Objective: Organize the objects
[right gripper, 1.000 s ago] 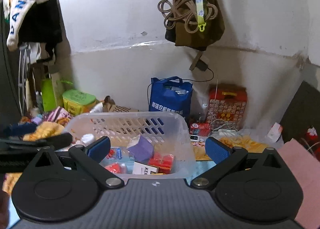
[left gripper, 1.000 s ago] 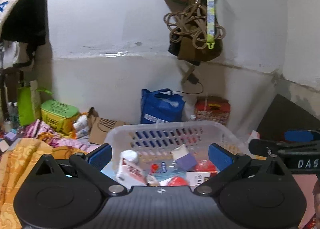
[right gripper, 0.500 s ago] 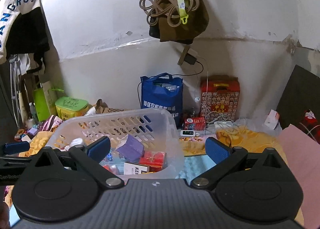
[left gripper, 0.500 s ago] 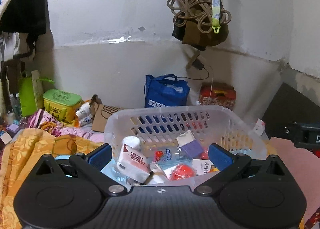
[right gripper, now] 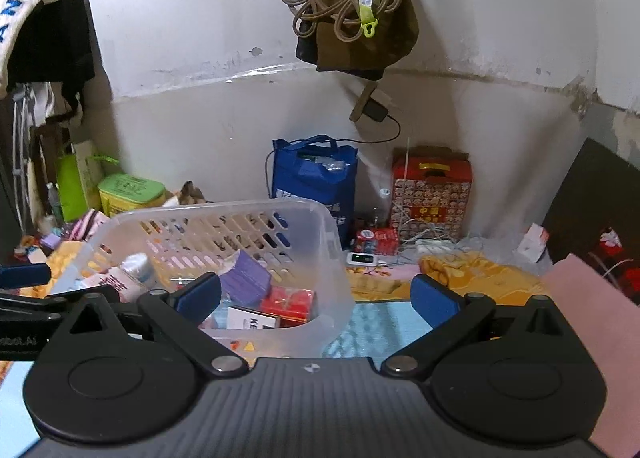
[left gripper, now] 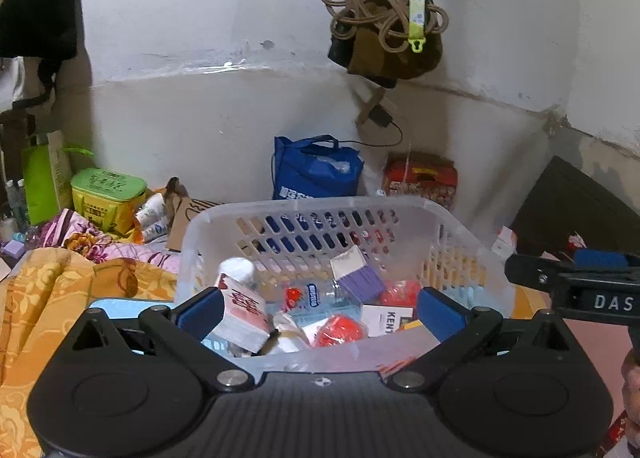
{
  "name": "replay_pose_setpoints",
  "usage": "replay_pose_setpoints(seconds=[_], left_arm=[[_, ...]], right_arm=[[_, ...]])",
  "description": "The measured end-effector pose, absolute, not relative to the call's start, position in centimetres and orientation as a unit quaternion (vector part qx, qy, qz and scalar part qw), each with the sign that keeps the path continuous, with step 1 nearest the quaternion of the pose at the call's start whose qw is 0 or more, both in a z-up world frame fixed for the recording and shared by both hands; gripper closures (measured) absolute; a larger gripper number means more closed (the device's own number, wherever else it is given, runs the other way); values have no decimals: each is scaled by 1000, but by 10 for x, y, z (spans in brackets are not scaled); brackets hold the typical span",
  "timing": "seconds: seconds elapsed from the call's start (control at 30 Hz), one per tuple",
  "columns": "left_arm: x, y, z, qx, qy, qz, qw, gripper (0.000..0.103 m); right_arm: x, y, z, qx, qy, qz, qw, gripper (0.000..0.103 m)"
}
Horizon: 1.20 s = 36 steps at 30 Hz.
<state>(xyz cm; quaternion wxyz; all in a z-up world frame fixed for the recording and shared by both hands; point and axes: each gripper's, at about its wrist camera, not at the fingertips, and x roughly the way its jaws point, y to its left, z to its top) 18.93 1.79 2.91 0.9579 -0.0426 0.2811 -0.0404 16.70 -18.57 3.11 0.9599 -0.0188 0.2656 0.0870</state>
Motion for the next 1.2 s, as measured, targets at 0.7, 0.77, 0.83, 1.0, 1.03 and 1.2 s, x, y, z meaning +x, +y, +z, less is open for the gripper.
replay_pose_setpoints(seconds=[0.7,0.77,0.83,1.0,1.03,1.2], left_arm=[[188,24,31,-47,282,-51,957,0],[187,23,31,-48,280,-50,957,0],[188,23,31,-49,282,-51,957,0],[190,19,28,-43,286,-46,956,0],[189,19,28,-42,286,-45,956,0],[188,19,29,-43,285,-43,957,0]], right_arm=[[171,-184,28,-29,295,74,952,0],[171,-187,28,-21,297,77,951,0],[172,-189,28,-14,303,80,949,0],[173,-192,27,-8,308,82,948,0],[173,-192,27,-8,308,82,948,0],[172,-190,26,-12,310,91,946,0]])
